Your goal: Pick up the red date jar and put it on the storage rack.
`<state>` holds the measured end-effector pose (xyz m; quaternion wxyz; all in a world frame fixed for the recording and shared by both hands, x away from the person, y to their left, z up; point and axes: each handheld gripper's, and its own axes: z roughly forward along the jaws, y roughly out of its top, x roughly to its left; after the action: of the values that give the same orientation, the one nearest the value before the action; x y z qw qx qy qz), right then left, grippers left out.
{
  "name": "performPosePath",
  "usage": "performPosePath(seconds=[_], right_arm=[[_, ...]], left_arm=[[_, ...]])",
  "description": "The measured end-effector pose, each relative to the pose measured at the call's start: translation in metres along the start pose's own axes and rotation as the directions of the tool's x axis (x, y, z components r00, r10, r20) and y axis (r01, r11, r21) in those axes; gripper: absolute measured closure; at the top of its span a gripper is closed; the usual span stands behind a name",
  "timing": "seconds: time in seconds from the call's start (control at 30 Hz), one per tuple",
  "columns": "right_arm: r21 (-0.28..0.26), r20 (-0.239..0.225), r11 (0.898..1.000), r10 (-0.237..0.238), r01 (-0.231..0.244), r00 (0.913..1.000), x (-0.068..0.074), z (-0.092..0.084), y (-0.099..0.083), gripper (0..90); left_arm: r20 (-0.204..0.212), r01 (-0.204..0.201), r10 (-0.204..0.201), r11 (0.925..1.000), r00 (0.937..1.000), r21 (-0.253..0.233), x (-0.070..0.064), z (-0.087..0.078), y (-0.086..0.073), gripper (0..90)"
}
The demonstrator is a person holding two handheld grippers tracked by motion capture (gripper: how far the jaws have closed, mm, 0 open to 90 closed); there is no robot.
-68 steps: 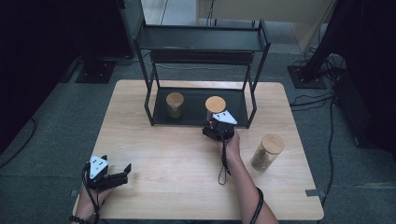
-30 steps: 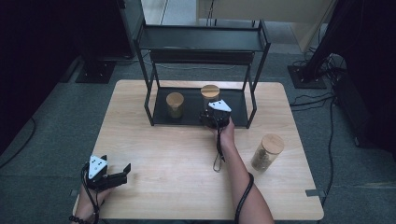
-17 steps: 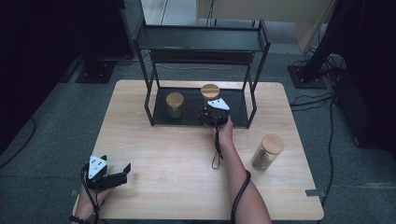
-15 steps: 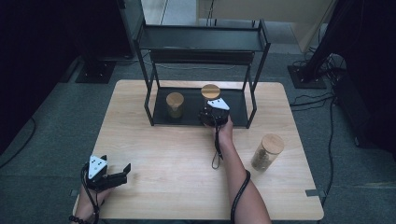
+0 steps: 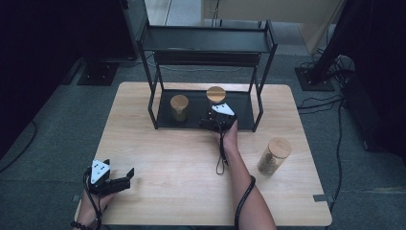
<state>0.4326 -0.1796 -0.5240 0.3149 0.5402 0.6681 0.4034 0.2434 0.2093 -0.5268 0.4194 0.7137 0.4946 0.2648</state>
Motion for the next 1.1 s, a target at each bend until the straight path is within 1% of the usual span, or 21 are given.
performPosePath(seconds=[0.03,0.07,0.2,0.27,0.37,0.7,0.83,1.1], right_arm=[[-0.003,0.006,1.000,0.005,-0.005,1.0000,0.001,-0.001,-0.001,0.0],[-0.006,0.002,1.000,0.014,-0.014,0.9999,0.001,-0.002,-0.002,0.0],[-0.007,-0.007,1.000,0.001,-0.001,1.0000,0.002,-0.008,-0.005,0.0],[-0.010,-0.005,1.000,0.005,-0.005,1.0000,0.002,-0.011,-0.006,0.0],[-0.013,-0.003,1.000,0.011,-0.012,0.9999,0.001,-0.014,-0.008,0.0],[-0.017,0.001,1.000,-0.006,0.006,1.0000,0.004,-0.026,-0.014,0.0],[-0.021,0.001,1.000,0.002,-0.002,1.0000,0.004,-0.031,-0.017,0.0],[-0.024,0.000,1.000,-0.016,0.015,0.9999,0.005,-0.042,-0.022,0.0]], left_arm=[[0.000,-0.002,0.002,1.0000,1.0000,0.001,0.000,0.000,0.000,0.5],[0.001,-0.004,0.004,1.0000,1.0000,0.004,0.000,0.000,0.000,0.5],[0.001,-0.006,0.006,1.0000,1.0000,0.004,0.000,0.000,0.000,0.4],[0.001,0.002,-0.002,1.0000,1.0000,0.001,0.000,0.000,0.000,0.4],[0.001,0.004,-0.004,1.0000,1.0000,0.001,0.001,0.000,0.000,0.5],[-0.001,0.001,-0.001,1.0000,1.0000,0.002,0.000,0.000,0.000,0.4],[-0.001,0.001,-0.001,1.0000,1.0000,0.003,0.000,0.000,0.000,0.4],[-0.001,0.001,-0.001,1.0000,1.0000,0.005,0.000,0.000,0.000,0.4]])
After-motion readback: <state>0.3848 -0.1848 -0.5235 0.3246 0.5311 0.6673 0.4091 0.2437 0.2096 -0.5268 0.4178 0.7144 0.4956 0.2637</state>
